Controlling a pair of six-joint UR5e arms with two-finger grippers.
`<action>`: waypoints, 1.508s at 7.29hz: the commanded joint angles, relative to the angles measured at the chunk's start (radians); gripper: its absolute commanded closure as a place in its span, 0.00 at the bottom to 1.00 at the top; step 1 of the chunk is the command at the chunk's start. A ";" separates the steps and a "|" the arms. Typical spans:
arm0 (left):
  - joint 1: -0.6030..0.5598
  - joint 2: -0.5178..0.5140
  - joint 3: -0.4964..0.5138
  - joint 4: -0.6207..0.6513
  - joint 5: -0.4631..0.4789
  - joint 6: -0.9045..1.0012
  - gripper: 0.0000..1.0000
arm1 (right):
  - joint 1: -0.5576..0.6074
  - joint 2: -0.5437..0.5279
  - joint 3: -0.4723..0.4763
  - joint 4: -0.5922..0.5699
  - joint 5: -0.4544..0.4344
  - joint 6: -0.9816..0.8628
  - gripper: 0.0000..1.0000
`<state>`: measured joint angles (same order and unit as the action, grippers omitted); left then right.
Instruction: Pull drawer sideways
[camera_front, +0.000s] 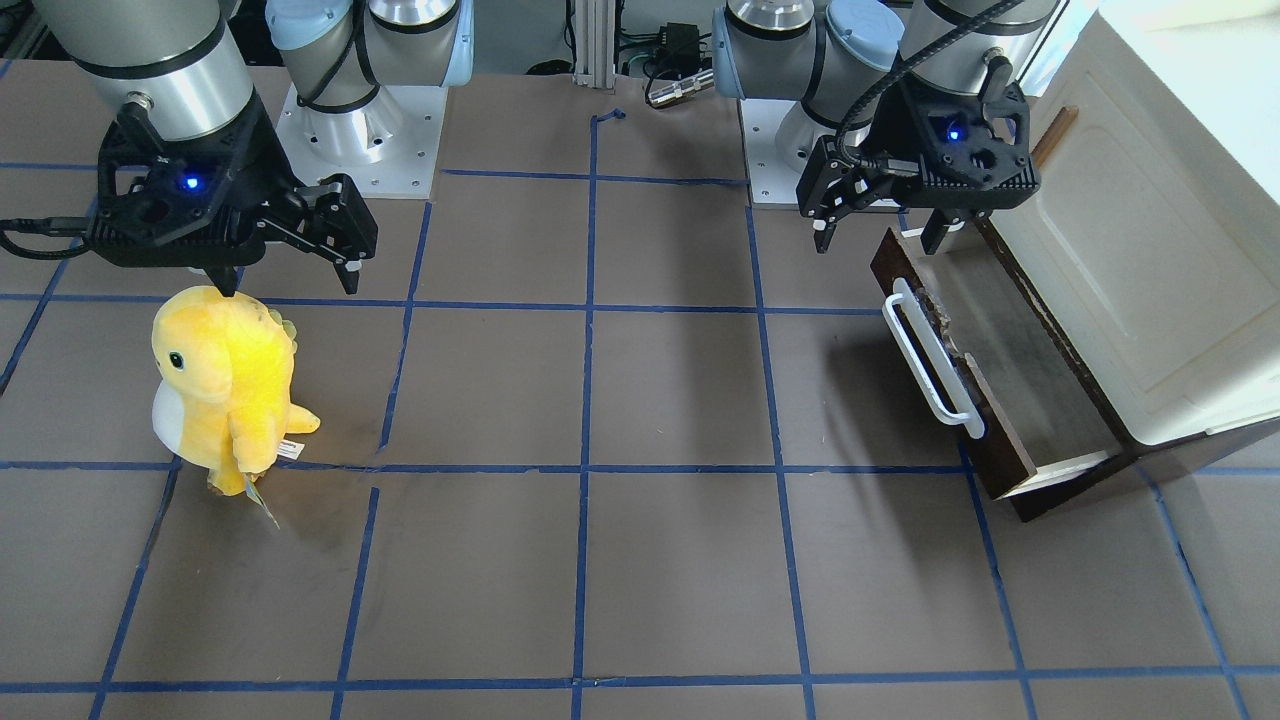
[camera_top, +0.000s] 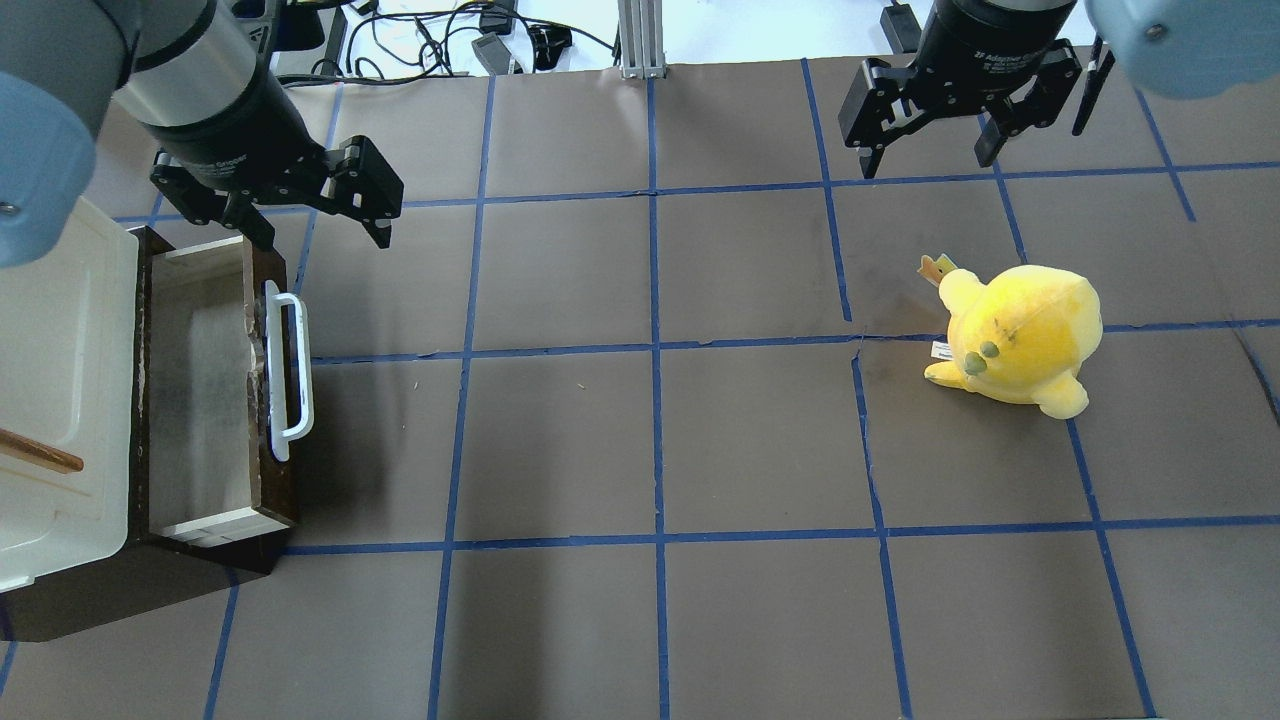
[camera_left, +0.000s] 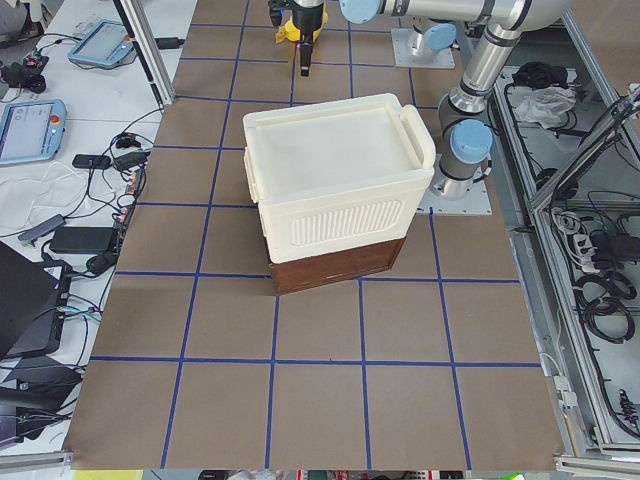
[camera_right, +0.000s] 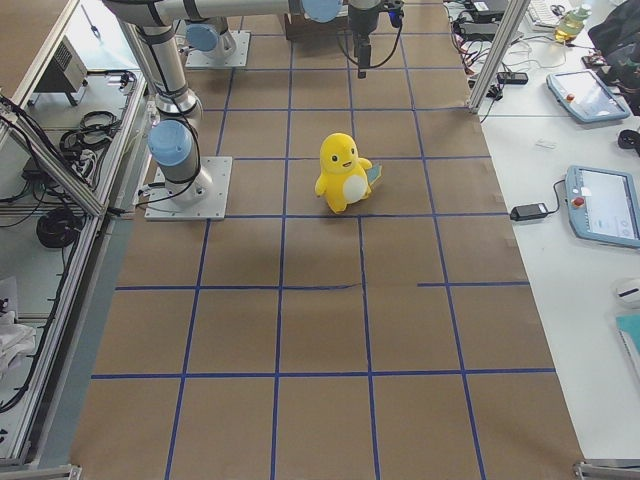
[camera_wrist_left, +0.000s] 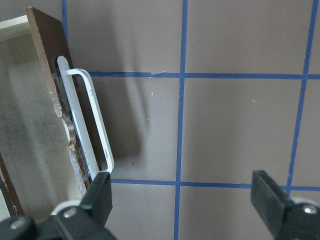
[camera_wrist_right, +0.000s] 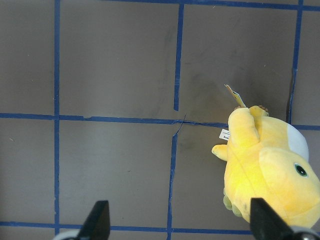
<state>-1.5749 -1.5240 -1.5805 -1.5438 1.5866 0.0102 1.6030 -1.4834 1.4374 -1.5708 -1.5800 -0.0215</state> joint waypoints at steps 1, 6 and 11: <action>0.018 0.015 -0.007 0.010 -0.026 0.043 0.00 | 0.000 0.000 0.000 0.000 0.000 0.000 0.00; 0.053 0.018 -0.003 0.011 -0.030 0.180 0.00 | 0.000 0.000 0.000 0.000 0.000 0.000 0.00; 0.081 0.036 -0.012 0.013 -0.051 0.174 0.00 | 0.000 0.000 0.000 0.000 0.000 0.000 0.00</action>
<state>-1.4944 -1.4910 -1.5901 -1.5312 1.5325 0.1865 1.6030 -1.4833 1.4373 -1.5708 -1.5800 -0.0215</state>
